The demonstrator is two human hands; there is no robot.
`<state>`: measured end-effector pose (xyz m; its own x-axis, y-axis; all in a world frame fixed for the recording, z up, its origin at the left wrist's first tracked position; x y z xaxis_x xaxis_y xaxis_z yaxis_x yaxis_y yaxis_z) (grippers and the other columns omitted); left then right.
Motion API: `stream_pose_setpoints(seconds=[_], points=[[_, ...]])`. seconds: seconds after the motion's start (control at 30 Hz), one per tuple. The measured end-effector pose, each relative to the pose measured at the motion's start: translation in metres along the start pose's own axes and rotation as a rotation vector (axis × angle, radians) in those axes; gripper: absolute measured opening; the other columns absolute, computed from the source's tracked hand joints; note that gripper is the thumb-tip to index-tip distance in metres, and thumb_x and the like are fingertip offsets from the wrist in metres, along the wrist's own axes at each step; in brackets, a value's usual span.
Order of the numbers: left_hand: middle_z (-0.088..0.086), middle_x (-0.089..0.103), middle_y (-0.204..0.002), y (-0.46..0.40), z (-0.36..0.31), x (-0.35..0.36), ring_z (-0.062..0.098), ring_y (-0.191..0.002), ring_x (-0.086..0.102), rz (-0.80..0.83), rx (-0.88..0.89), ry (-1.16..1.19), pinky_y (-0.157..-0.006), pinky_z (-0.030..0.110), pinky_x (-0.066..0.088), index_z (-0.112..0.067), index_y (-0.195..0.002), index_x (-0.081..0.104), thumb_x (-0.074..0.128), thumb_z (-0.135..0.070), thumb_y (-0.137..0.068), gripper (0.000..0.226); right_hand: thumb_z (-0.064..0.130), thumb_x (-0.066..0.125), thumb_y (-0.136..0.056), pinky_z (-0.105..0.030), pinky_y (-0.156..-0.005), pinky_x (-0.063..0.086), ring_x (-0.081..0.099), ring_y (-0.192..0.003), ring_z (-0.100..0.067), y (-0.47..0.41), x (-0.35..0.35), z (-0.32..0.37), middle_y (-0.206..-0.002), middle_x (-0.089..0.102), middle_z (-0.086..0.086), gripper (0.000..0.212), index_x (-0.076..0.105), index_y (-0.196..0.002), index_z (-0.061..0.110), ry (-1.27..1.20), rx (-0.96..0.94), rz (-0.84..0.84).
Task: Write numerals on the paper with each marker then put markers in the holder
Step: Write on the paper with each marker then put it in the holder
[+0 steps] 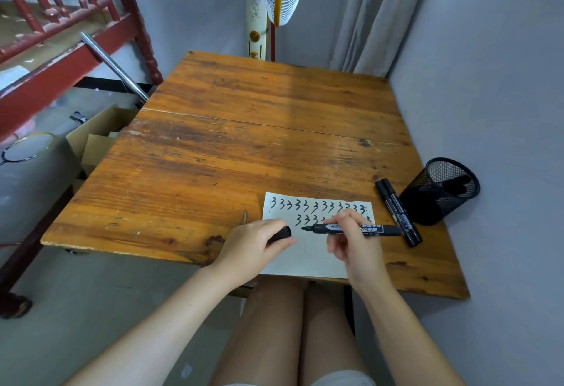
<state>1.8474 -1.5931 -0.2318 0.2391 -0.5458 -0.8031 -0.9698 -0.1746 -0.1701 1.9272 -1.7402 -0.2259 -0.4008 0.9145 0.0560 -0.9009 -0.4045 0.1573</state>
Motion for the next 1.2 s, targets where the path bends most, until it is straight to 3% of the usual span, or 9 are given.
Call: stream_pose_setpoints(seconds=[0.33, 0.47, 0.57, 0.7, 0.8, 0.9, 0.97, 1.07, 1.2], points=[[-0.002, 0.056, -0.067, 0.003, -0.03, -0.011, 0.015, -0.059, 0.048, 0.06, 0.089, 0.068, -0.05, 0.031, 0.036, -0.017, -0.079, 0.054, 0.054, -0.04, -0.085, 0.024, 0.018, 0.043, -0.089, -0.02, -0.04, 0.026, 0.037, -0.036, -0.009, 0.011, 0.016, 0.011, -0.037, 0.046, 0.002, 0.035, 0.061, -0.059, 0.017, 0.005, -0.016, 0.186], [-0.008, 0.038, -0.053, 0.003, -0.041, -0.01, 0.017, -0.053, 0.041, 0.163, 0.091, 0.044, -0.046, 0.028, 0.027, -0.021, -0.065, 0.038, 0.048, -0.038, -0.089, 0.031, 0.021, 0.042, -0.086, -0.022, -0.04, 0.024, 0.031, -0.035, -0.009, 0.014, 0.023, 0.017, -0.038, 0.042, 0.002, 0.027, 0.051, -0.062, 0.012, 0.041, -0.023, 0.27], [-0.008, 0.036, -0.053, 0.003, -0.049, -0.01, 0.013, -0.051, 0.036, 0.307, 0.028, 0.27, -0.05, 0.033, 0.03, -0.023, -0.06, 0.038, 0.043, -0.04, -0.09, 0.035, 0.022, 0.041, -0.083, -0.021, -0.04, 0.025, 0.029, -0.034, -0.01, 0.014, 0.026, 0.026, -0.036, 0.039, 0.001, 0.027, 0.046, -0.057, 0.013, 0.053, -0.027, 0.317], [-0.014, 0.023, -0.045, 0.01, -0.059, -0.01, 0.007, -0.037, 0.019, 0.651, -0.171, 0.852, -0.035, 0.018, 0.018, -0.018, -0.061, 0.036, 0.042, -0.045, -0.085, 0.037, 0.015, 0.041, -0.081, -0.019, -0.04, 0.026, 0.028, -0.033, -0.011, 0.017, 0.03, 0.038, -0.033, 0.039, 0.002, 0.032, 0.046, -0.049, 0.019, 0.006, -0.056, 0.378], [-0.008, 0.02, -0.047, 0.011, -0.061, -0.008, 0.008, -0.038, 0.015, 0.784, -0.207, 0.956, -0.032, 0.016, 0.017, -0.018, -0.058, 0.034, 0.042, -0.044, -0.088, 0.04, 0.022, 0.044, -0.082, -0.019, -0.039, 0.028, 0.031, -0.033, -0.01, 0.019, 0.029, 0.042, -0.034, 0.041, 0.004, 0.032, 0.05, -0.05, 0.022, 0.063, -0.1, 0.376], [-0.004, 0.022, -0.048, 0.003, -0.056, -0.007, 0.011, -0.04, 0.017, 0.713, -0.188, 0.816, -0.036, 0.019, 0.02, -0.017, -0.061, 0.04, 0.045, -0.043, -0.088, 0.038, 0.045, 0.051, -0.08, -0.02, -0.039, 0.023, 0.029, -0.034, -0.009, 0.019, 0.013, 0.045, -0.038, 0.044, 0.006, 0.026, 0.061, -0.073, 0.022, 0.087, -0.113, 0.365], [-0.003, 0.024, -0.049, -0.001, -0.048, -0.01, 0.012, -0.041, 0.019, 0.638, -0.173, 0.678, -0.04, 0.021, 0.021, -0.017, -0.063, 0.044, 0.047, -0.043, -0.087, 0.036, 0.042, 0.05, -0.086, -0.02, -0.038, 0.022, 0.029, -0.036, -0.009, 0.018, -0.01, 0.051, -0.043, 0.046, 0.005, 0.025, 0.06, -0.088, 0.019, 0.08, -0.136, 0.27], [-0.005, 0.026, -0.05, -0.002, -0.043, -0.008, 0.013, -0.044, 0.021, 0.574, -0.189, 0.691, -0.041, 0.022, 0.023, -0.015, -0.071, 0.053, 0.049, -0.041, -0.087, 0.03, 0.02, 0.049, -0.096, -0.017, -0.035, 0.029, 0.039, -0.038, -0.009, 0.018, -0.041, 0.07, -0.052, 0.057, 0.002, 0.019, 0.063, -0.082, 0.019, 0.19, -0.193, 0.085], [-0.015, 0.05, -0.052, -0.015, -0.034, 0.002, 0.007, -0.047, 0.041, 0.333, -0.2, 0.642, -0.049, 0.018, 0.038, -0.024, -0.096, 0.058, 0.048, -0.032, -0.09, 0.013, 0.023, 0.052, -0.095, -0.02, -0.04, 0.037, 0.048, -0.043, -0.01, 0.013, -0.078, 0.111, -0.055, 0.062, 0.004, 0.022, 0.061, -0.076, 0.03, 0.308, -0.373, -0.156]])
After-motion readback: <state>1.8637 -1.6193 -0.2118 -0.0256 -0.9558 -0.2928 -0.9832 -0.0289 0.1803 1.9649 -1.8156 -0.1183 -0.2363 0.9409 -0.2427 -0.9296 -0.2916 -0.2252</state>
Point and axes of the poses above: each hand's wrist, its own y-axis away from the middle knuckle, its own x-axis out of the palm, z = x × y, the point moved 6 cm from there along -y, towards the middle knuckle
